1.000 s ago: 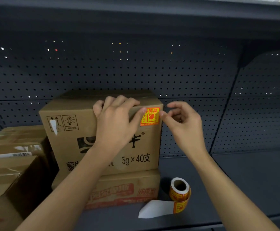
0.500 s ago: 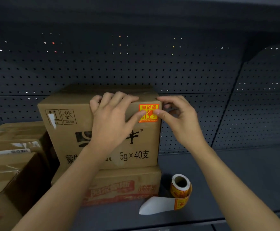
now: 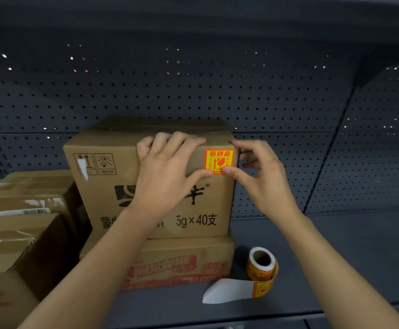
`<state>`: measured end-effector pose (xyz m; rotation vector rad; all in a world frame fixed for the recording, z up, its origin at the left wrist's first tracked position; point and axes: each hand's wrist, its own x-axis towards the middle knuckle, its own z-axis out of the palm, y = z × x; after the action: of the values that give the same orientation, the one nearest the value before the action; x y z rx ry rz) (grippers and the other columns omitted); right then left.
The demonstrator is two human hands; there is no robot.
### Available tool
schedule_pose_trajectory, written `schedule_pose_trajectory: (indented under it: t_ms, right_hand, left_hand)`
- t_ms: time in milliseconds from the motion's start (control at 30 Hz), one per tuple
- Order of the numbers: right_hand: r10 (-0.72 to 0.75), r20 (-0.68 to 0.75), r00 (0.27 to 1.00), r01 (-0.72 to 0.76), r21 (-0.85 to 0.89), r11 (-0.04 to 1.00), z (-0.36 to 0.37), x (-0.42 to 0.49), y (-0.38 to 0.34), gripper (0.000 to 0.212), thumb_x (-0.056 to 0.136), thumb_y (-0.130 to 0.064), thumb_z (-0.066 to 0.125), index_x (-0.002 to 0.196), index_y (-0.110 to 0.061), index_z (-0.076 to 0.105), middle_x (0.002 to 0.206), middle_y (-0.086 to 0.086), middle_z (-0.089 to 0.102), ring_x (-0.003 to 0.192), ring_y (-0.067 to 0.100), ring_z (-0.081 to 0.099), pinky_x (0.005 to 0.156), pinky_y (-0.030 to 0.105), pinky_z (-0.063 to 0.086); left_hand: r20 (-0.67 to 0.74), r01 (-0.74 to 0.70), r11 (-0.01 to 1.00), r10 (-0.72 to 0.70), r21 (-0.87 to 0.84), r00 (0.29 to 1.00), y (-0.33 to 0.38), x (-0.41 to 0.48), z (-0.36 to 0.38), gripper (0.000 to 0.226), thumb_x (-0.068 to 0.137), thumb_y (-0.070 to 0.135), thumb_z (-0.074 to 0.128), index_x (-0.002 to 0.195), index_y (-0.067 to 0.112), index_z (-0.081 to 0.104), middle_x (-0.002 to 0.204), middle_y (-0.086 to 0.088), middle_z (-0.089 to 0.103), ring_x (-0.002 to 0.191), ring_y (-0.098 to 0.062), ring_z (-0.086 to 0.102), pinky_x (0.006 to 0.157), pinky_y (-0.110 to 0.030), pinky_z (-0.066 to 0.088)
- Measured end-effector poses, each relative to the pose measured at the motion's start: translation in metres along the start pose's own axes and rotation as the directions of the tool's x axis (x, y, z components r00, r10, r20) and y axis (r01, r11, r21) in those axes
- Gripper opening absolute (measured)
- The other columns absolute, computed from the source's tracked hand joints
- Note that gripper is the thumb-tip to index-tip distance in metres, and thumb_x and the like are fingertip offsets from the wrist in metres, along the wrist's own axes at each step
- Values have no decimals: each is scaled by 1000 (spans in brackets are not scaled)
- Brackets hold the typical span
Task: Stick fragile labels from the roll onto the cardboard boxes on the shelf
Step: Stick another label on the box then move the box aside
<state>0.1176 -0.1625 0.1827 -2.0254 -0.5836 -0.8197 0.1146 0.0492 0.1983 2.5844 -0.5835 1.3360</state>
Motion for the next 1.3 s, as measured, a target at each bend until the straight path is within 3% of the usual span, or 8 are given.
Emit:
schedule_pose_trajectory:
  t_ms: [167, 400, 633, 867, 1000, 1133, 1233, 1300]
  right_hand:
    - [29, -7, 1000, -29, 88, 996, -2, 0, -4, 31, 90, -31, 73, 119, -32, 61, 115, -3, 58, 106, 12, 60, 90, 35, 53]
    - [41, -99, 994, -35, 63, 997, 7, 7, -12, 13, 94, -30, 68, 104, -27, 62, 105, -5, 55, 96, 3, 57, 79, 16, 48]
    - [70, -8, 997, -70, 64, 996, 2, -1, -6, 33, 89, -31, 74, 119, -25, 60, 112, -3, 56, 105, 13, 58, 88, 38, 54]
    - [82, -36, 996, -82, 15, 997, 3, 0, -11, 33, 89, -29, 75, 117, -22, 60, 113, -2, 57, 104, 9, 58, 87, 34, 55]
    - [106, -30, 994, -104, 40, 994, 2, -1, -15, 33, 89, -30, 74, 118, -29, 59, 116, -3, 58, 106, 7, 58, 89, 36, 55]
    - [138, 28, 990, -140, 86, 986, 3, -11, -17, 54, 88, -37, 73, 137, -38, 50, 125, -8, 57, 114, 7, 57, 96, 40, 54]
    - [221, 36, 975, -223, 83, 971, 6, -23, -17, 75, 85, -49, 70, 150, -46, 31, 142, -16, 51, 127, 3, 51, 106, 36, 47]
    - [287, 35, 957, -289, 112, 951, 9, -29, -16, 81, 85, -54, 67, 153, -44, 25, 147, -15, 48, 133, 6, 48, 109, 36, 45]
  left_hand:
    - [-38, 30, 999, -31, -33, 999, 6, -3, -3, 56, 88, 67, 51, 125, 27, 66, 119, 7, 66, 108, -21, 56, 91, -40, 27]
    - [-30, 69, 997, -70, -20, 997, 6, 1, 1, 47, 93, 62, 48, 122, 29, 64, 113, 5, 65, 105, -23, 54, 90, -40, 26]
    - [-16, 25, 1000, -25, -1, 1000, 3, -3, 0, 54, 88, 64, 51, 125, 26, 62, 118, 4, 65, 108, -24, 55, 92, -41, 26]
    - [7, 40, 999, -40, -9, 999, 4, -1, -3, 51, 86, 61, 58, 125, 27, 63, 118, 4, 66, 109, -24, 55, 93, -40, 26]
    - [56, 56, 998, -54, -25, 997, 5, 1, -7, 55, 86, 62, 58, 128, 27, 62, 121, 3, 65, 113, -24, 54, 96, -41, 26]
    - [115, 27, 996, -17, -85, 993, -1, 0, -19, 62, 93, 61, 45, 142, 23, 52, 140, 0, 58, 130, -21, 50, 112, -44, 21]
    - [-19, 53, 992, -55, -115, 998, -13, -9, -34, 53, 96, 47, 47, 138, 16, 57, 141, -4, 59, 135, -19, 50, 123, -48, 6]
    - [-102, 135, 979, -152, -152, 983, -27, -21, -44, 46, 96, 38, 52, 135, 14, 59, 142, -6, 57, 139, -21, 45, 126, -49, 6]
